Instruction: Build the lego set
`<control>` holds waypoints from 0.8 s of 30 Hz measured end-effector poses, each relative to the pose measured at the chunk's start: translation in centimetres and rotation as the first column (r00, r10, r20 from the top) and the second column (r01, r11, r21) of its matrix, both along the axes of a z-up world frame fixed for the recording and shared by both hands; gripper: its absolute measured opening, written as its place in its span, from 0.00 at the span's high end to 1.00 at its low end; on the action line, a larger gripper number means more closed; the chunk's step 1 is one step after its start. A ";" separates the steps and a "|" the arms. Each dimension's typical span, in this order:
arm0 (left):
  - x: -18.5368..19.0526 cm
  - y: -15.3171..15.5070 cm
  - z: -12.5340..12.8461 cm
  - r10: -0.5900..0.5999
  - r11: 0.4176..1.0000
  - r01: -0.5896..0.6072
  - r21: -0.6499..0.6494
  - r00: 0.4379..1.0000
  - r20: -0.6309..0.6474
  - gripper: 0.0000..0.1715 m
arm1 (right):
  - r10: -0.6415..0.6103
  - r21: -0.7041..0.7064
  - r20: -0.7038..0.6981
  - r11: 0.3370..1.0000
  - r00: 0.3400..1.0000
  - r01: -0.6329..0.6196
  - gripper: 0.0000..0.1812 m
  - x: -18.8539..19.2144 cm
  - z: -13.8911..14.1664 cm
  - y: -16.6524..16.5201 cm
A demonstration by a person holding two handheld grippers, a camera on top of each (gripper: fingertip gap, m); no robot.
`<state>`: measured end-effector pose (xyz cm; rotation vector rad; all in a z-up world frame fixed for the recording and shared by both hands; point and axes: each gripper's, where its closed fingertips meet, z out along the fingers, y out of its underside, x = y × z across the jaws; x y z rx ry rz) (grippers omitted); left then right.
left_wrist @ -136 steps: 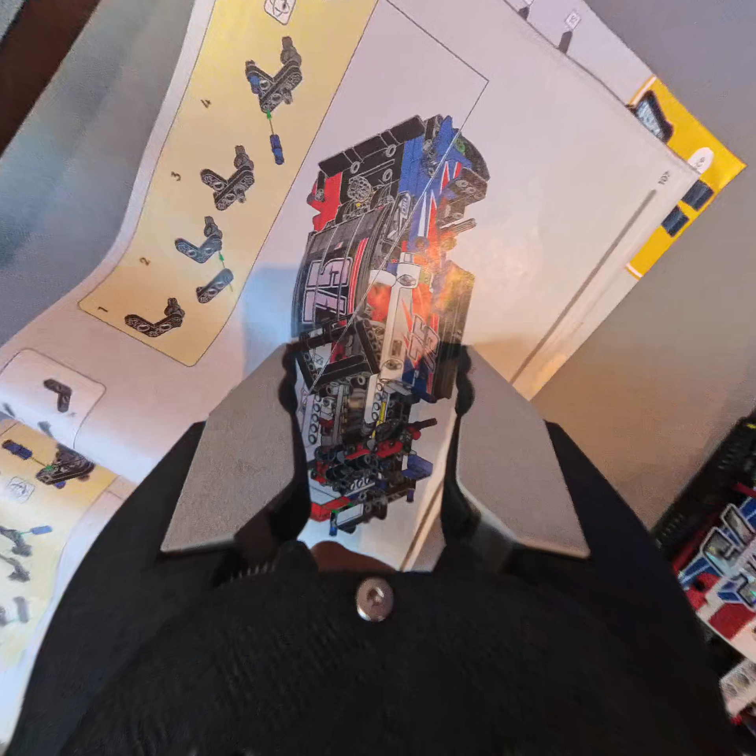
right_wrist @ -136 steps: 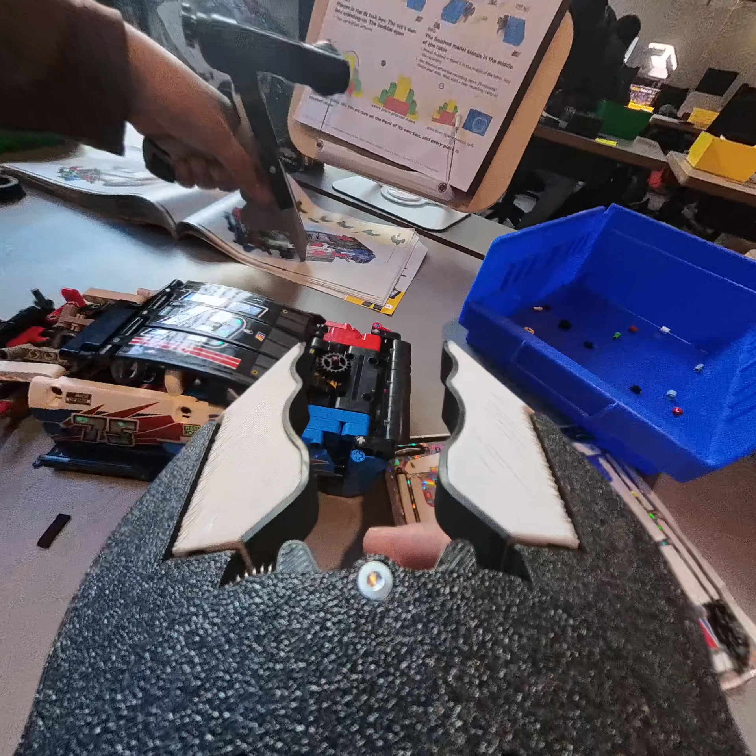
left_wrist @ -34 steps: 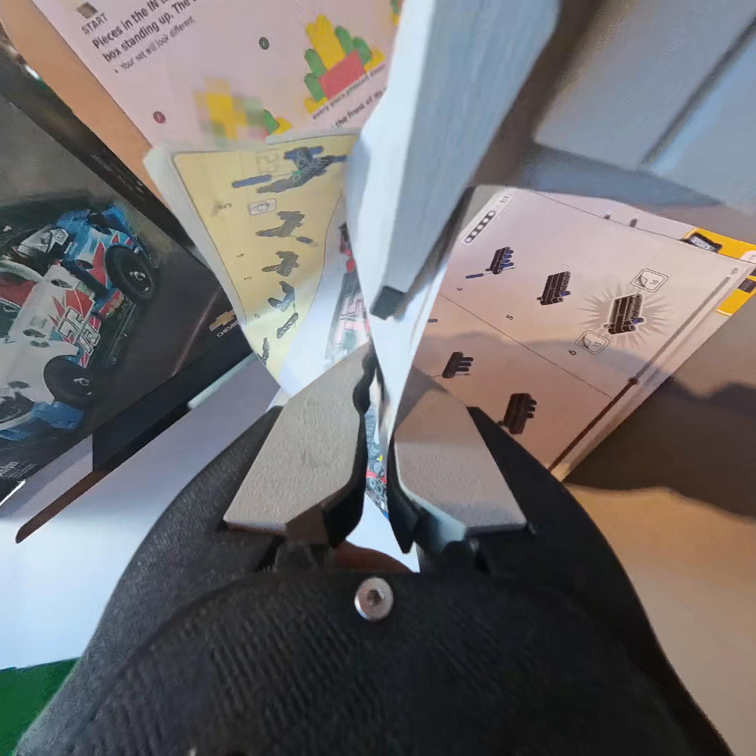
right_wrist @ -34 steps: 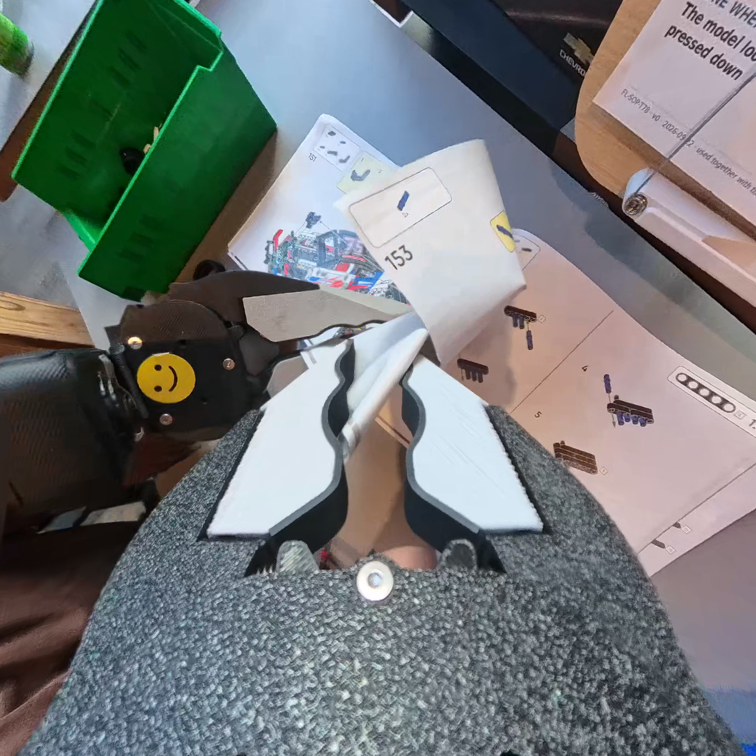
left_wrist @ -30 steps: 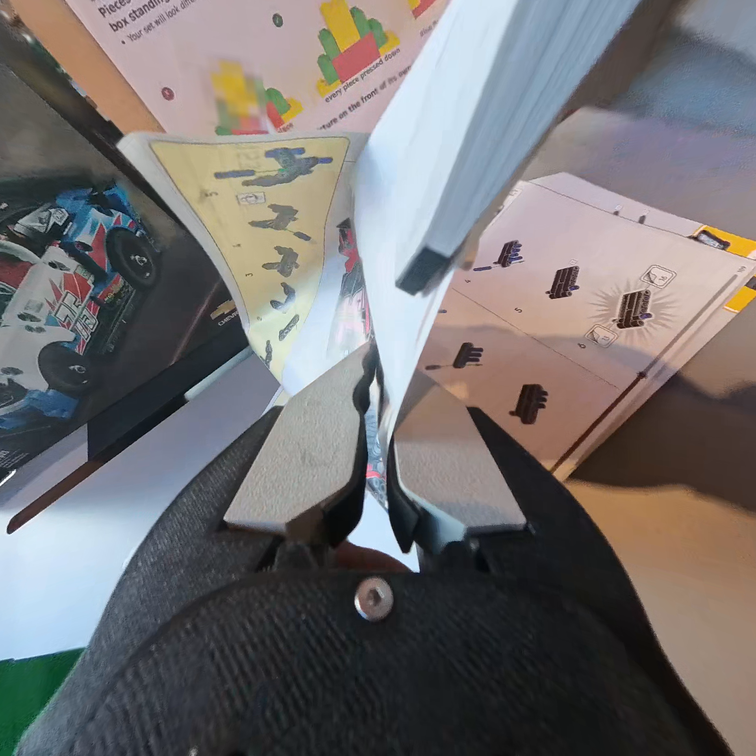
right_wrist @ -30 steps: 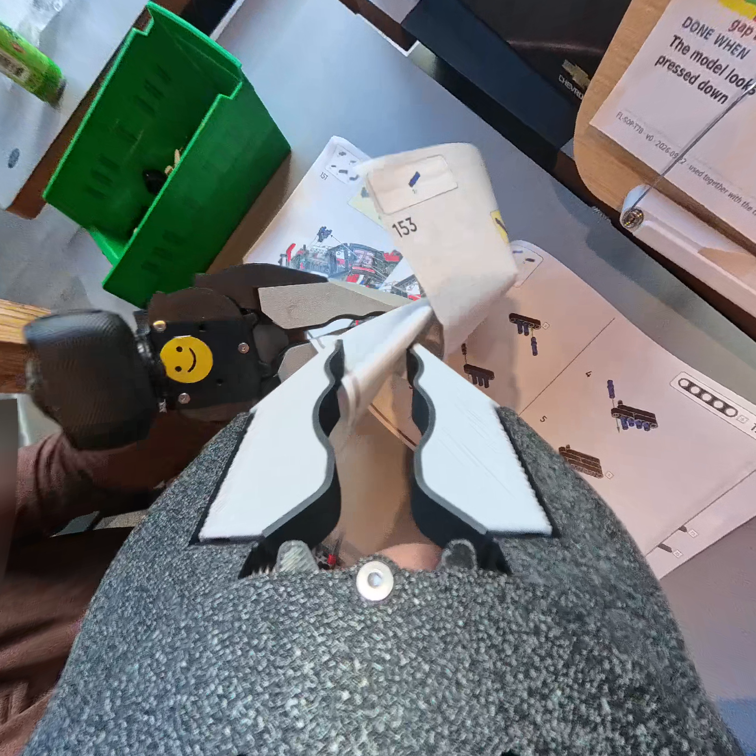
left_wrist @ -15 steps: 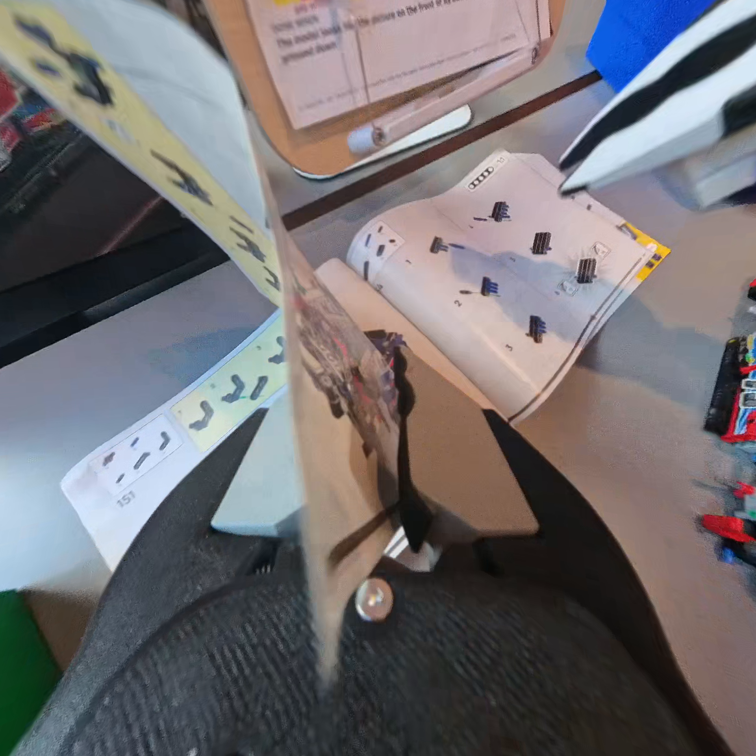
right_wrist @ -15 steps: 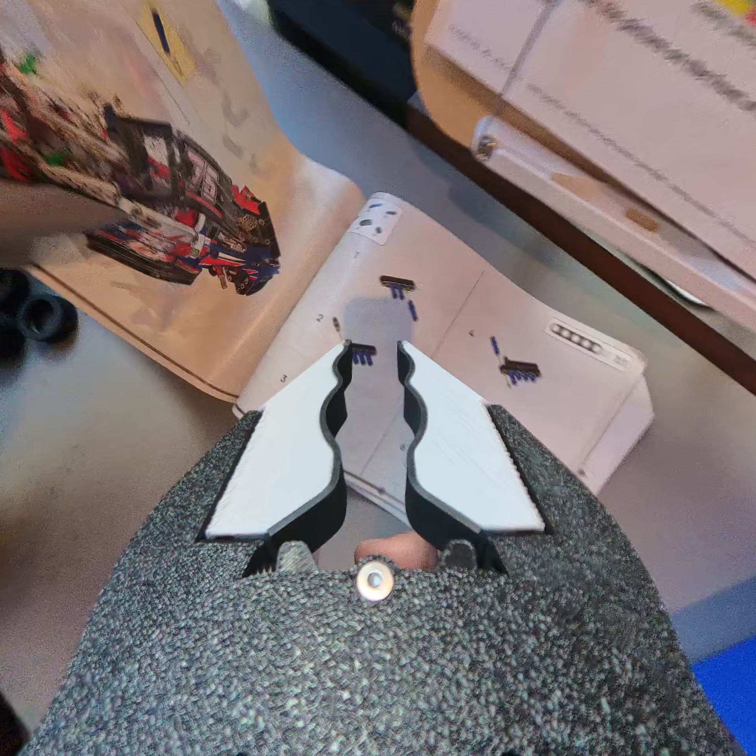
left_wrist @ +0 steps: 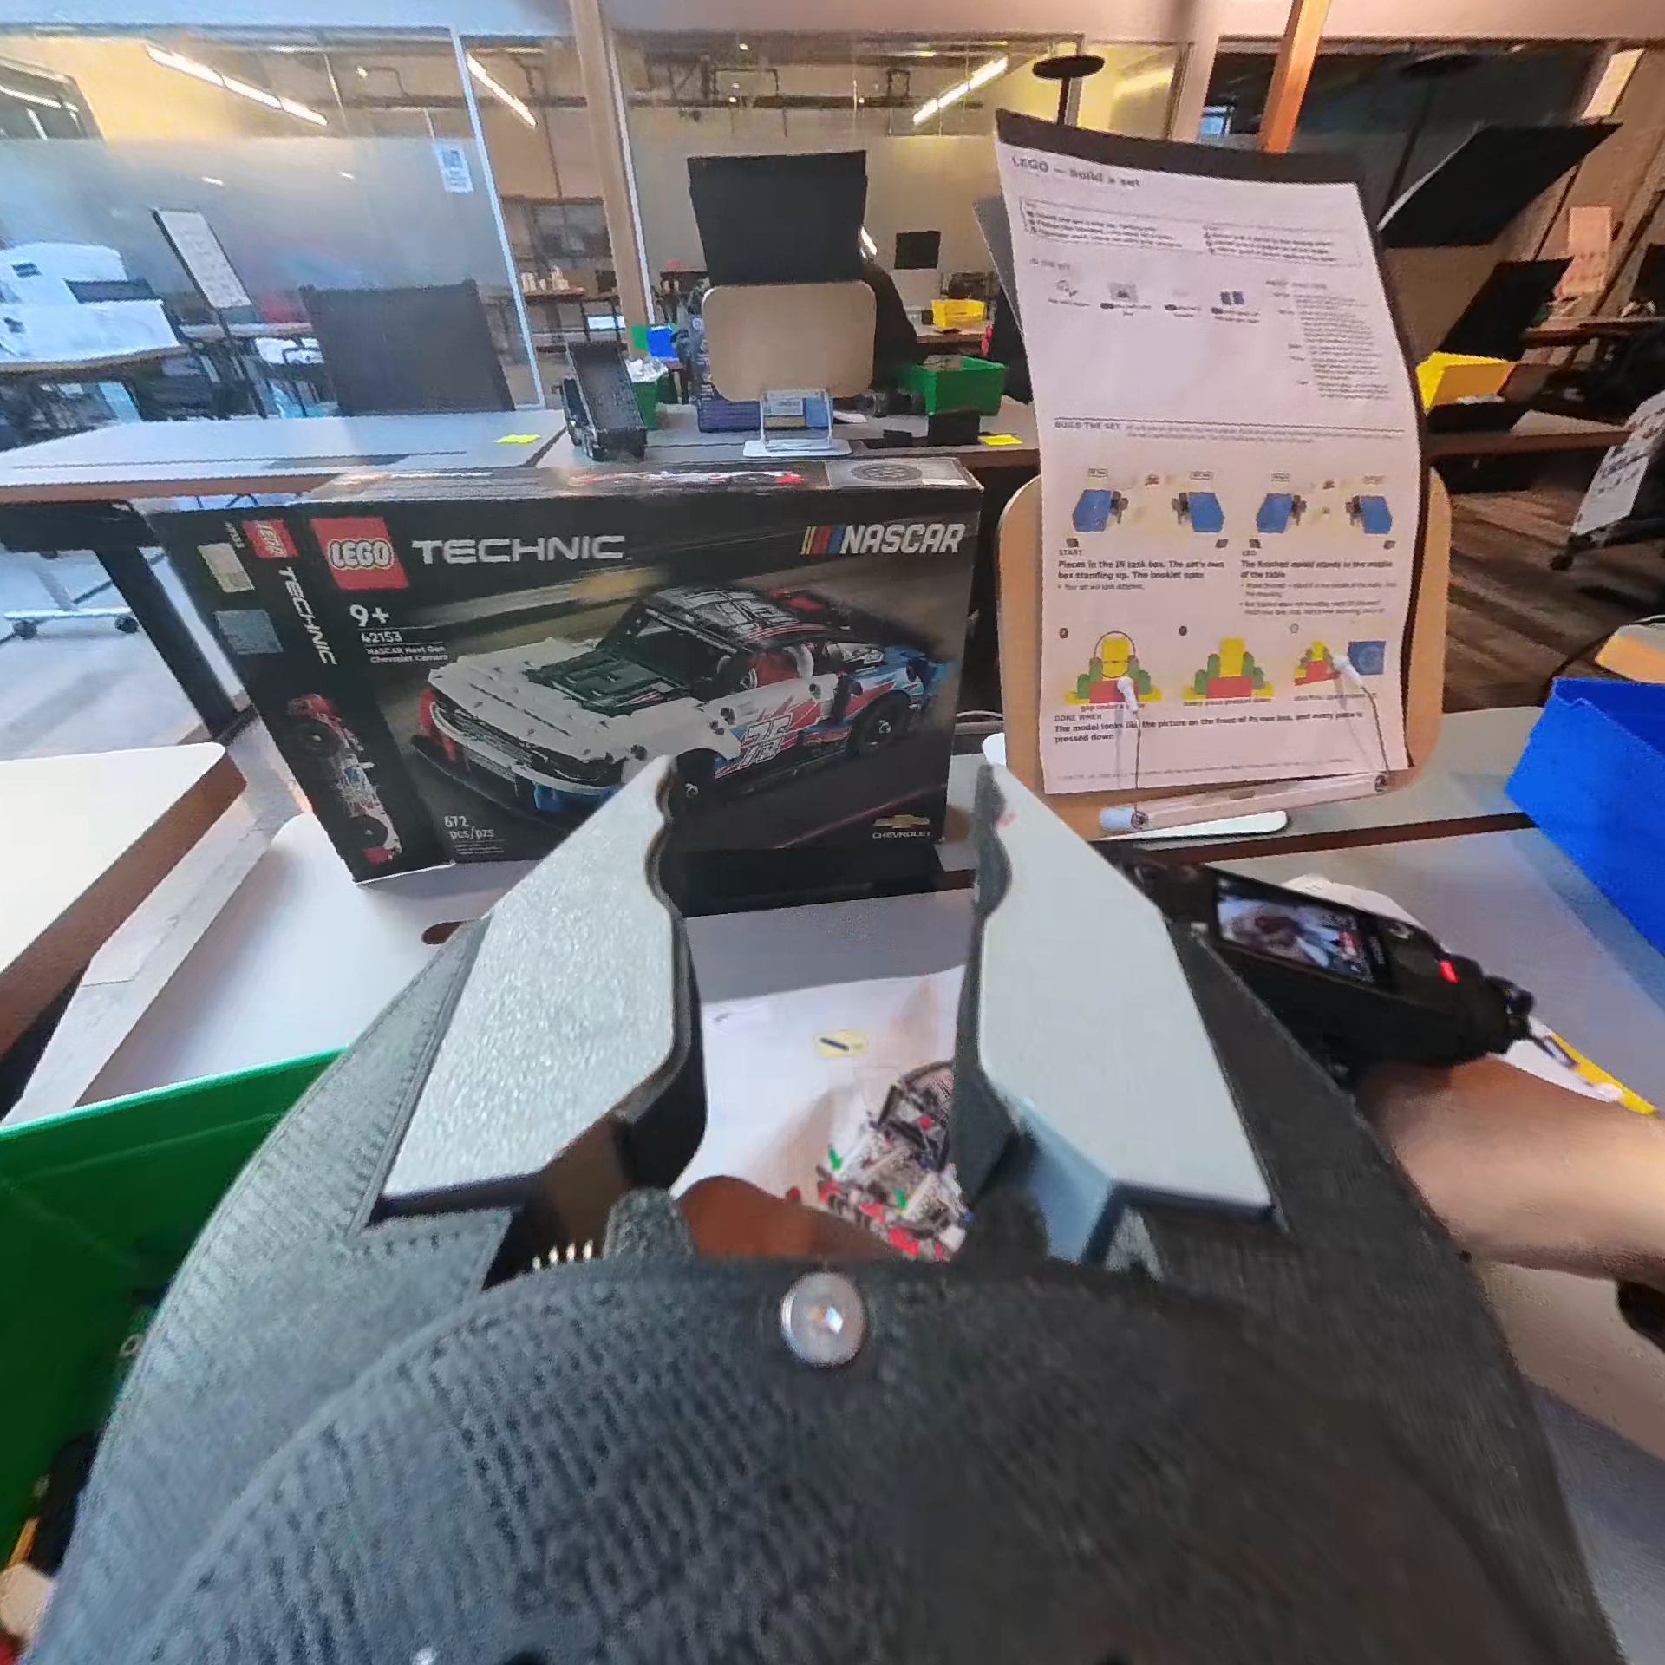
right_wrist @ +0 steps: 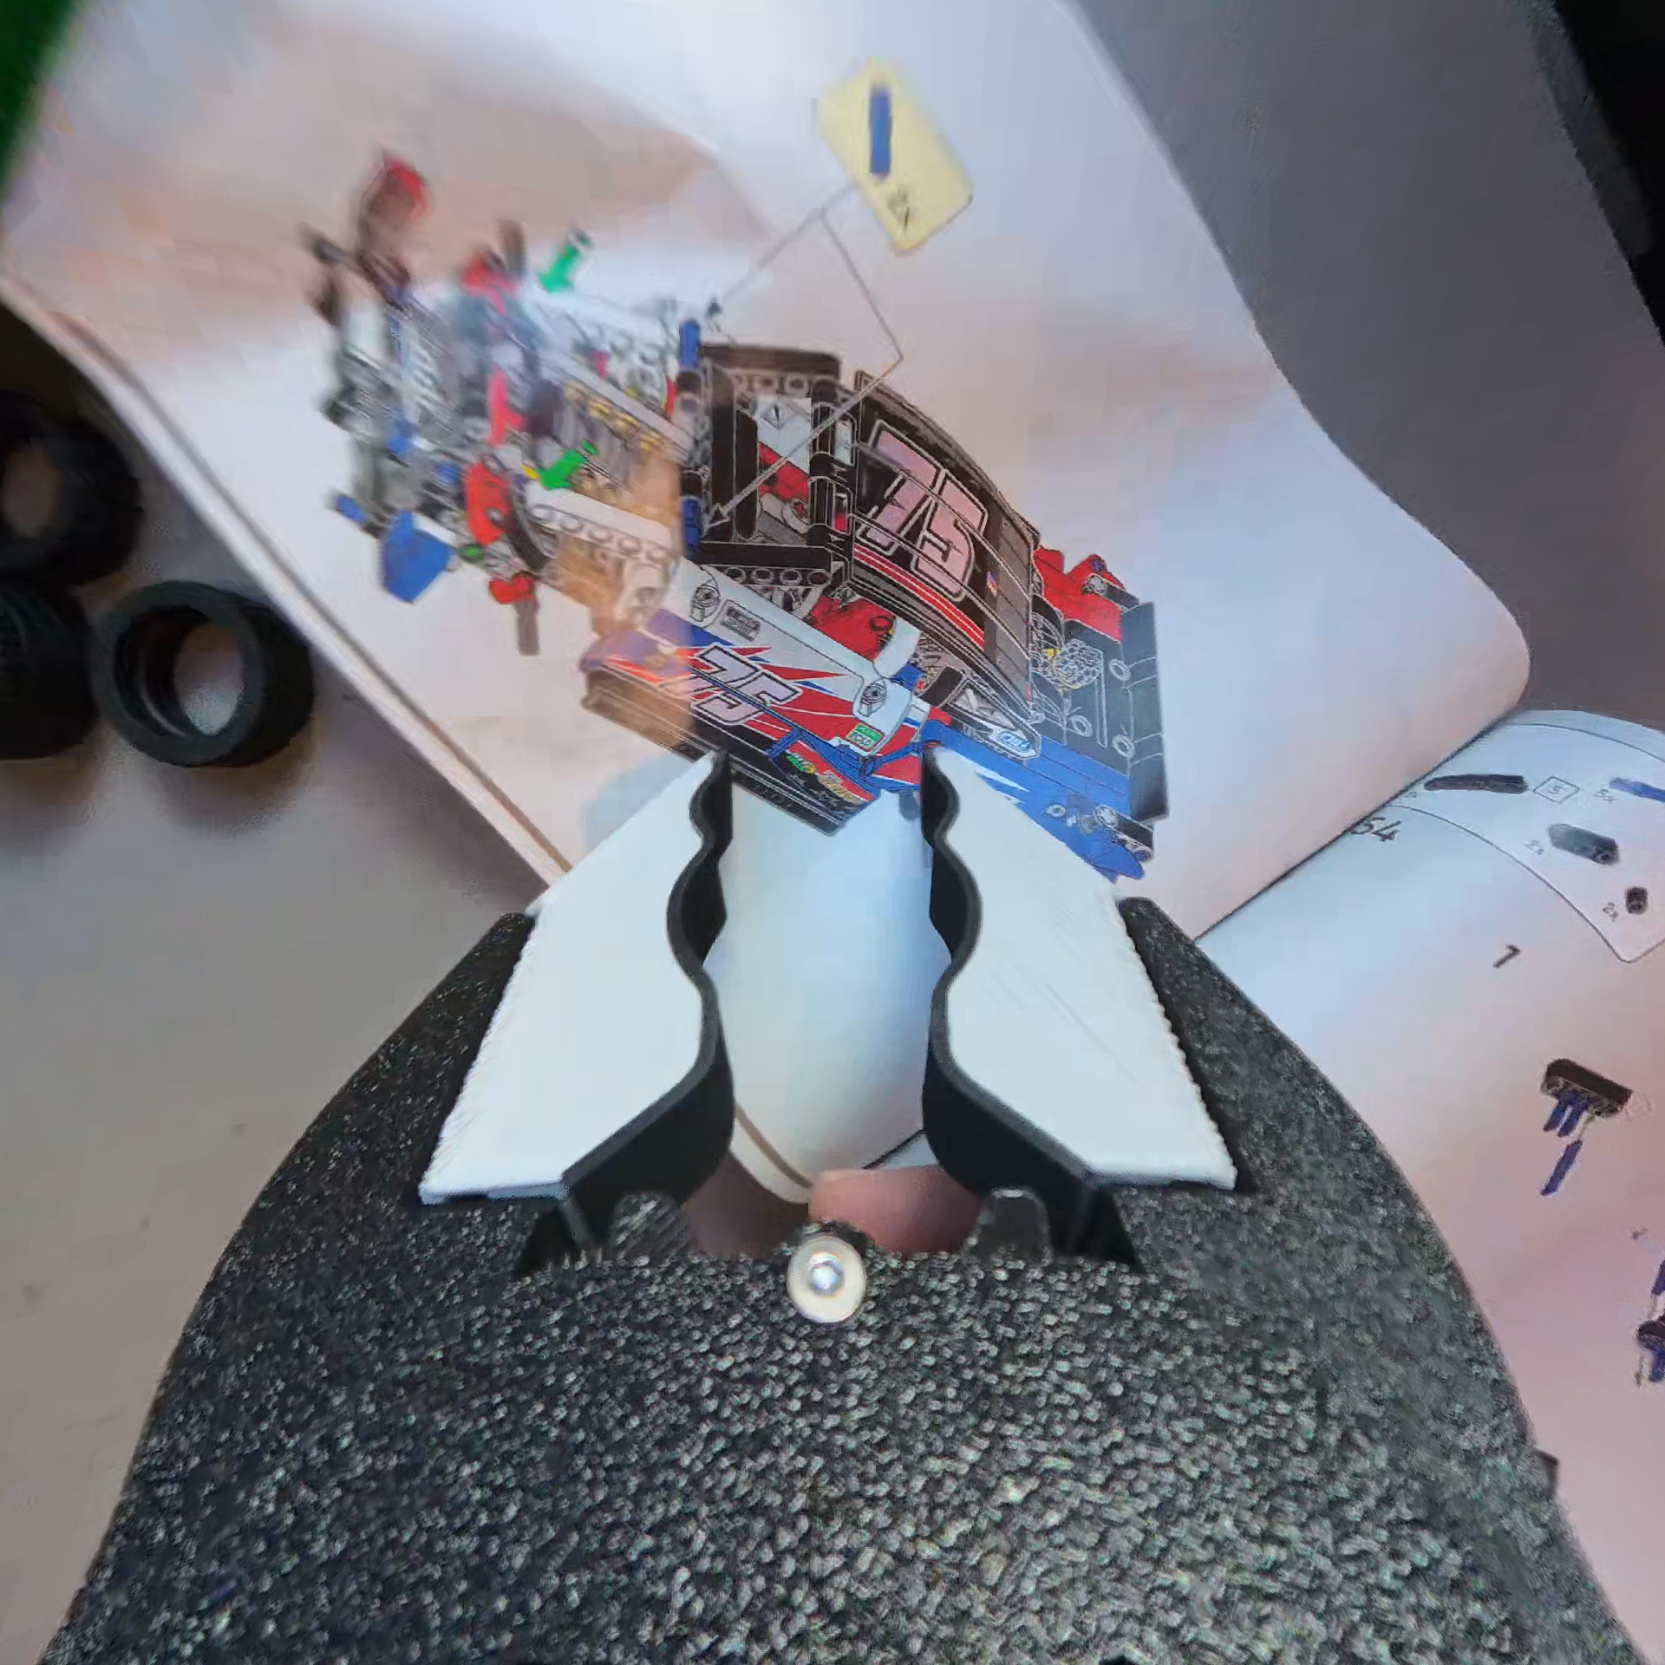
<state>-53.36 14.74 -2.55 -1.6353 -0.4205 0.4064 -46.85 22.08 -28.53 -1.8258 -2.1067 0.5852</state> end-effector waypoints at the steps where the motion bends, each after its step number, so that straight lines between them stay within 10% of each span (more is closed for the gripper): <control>1: 0.1 0.3 -0.3 -0.011 1.000 0.011 -0.010 1.000 0.005 0.64 | -0.014 -0.023 -0.014 1.000 1.000 0.013 0.77 0.1 0.9 -0.2; 6: 0.0 0.4 -1.6 -0.008 0.995 0.006 -0.098 1.000 -0.018 0.64 | -0.032 -0.116 -0.220 0.993 0.975 0.006 0.77 3.7 9.2 -1.3; 13: 2.5 0.4 0.3 -0.078 0.997 0.077 -0.030 0.996 -0.042 0.64 | -0.113 -0.148 -0.546 0.988 0.830 0.038 0.76 20.7 17.3 -1.8; 19: 6.2 2.6 -4.0 -0.167 0.970 0.156 -0.187 0.985 -0.048 0.65 | -0.309 -0.058 -0.532 0.942 0.789 0.330 0.72 34.7 12.5 2.6; 24: 4.2 2.4 -19.4 -0.101 0.854 0.106 -0.509 0.994 0.036 0.74 | -0.466 0.033 -0.478 0.838 0.744 0.545 0.74 43.1 6.7 6.1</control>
